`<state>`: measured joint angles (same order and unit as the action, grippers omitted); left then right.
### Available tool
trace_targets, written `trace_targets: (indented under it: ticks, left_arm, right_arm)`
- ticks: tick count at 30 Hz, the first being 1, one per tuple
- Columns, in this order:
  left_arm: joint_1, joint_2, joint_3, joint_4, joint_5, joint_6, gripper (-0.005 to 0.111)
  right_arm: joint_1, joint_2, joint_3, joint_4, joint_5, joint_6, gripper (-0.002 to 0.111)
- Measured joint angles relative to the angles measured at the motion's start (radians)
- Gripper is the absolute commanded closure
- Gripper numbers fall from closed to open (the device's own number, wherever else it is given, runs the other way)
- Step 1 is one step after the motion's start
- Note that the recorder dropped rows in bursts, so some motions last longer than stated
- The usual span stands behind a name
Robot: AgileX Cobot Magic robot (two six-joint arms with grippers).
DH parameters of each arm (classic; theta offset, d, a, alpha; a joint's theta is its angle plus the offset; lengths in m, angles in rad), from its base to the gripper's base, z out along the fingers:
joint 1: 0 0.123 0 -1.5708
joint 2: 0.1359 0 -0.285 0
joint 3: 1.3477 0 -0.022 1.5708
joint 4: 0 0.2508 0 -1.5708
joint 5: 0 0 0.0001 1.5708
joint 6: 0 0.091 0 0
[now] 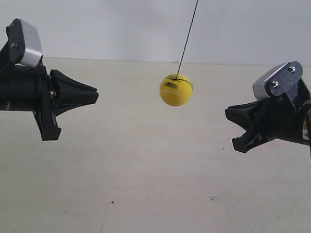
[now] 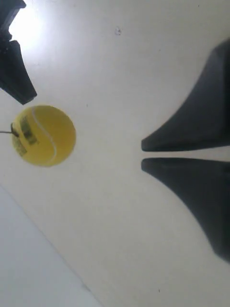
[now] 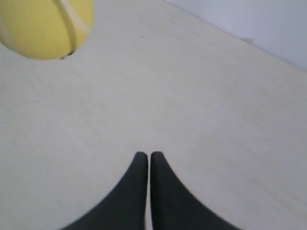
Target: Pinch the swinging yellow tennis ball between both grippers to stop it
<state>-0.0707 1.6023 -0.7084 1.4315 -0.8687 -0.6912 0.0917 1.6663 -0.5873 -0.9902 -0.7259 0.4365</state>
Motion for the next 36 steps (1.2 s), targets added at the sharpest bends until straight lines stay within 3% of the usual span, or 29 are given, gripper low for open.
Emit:
trace_targets:
  ticks: [18, 36]
  left_arm:
    - [0.0, 0.057, -0.003, 0.029, -0.22, 0.023, 0.102]
    - [-0.054, 0.057, -0.01, -0.029, -0.183, 0.067, 0.102]
  right_arm:
    - [0.0, 0.002, 0.0, -0.186, -0.187, 0.144, 0.108]
    - [0.0, 0.002, 0.0, -0.207, -0.237, 0.169, 0.108]
